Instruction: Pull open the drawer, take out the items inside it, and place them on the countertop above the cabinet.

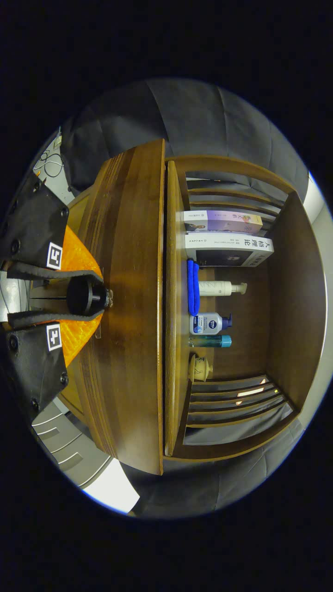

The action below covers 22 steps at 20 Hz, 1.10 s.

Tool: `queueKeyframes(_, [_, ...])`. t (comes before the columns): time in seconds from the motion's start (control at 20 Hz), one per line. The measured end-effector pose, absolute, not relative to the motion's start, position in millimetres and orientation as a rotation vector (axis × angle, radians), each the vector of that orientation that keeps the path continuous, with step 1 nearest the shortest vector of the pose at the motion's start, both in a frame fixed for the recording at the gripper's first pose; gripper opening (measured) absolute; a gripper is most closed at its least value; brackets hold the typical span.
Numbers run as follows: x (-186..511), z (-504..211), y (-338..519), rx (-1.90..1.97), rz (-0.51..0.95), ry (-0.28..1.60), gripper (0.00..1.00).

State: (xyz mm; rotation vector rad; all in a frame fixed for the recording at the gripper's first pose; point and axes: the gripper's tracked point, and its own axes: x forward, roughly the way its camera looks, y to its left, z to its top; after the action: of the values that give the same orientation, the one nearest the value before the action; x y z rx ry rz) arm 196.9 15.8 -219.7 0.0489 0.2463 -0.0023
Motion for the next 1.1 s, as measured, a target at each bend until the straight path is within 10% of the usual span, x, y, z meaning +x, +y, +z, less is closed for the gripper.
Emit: queueKeyframes(1.1, [89,-230,25,0.018,0.063,0.234,0.29])
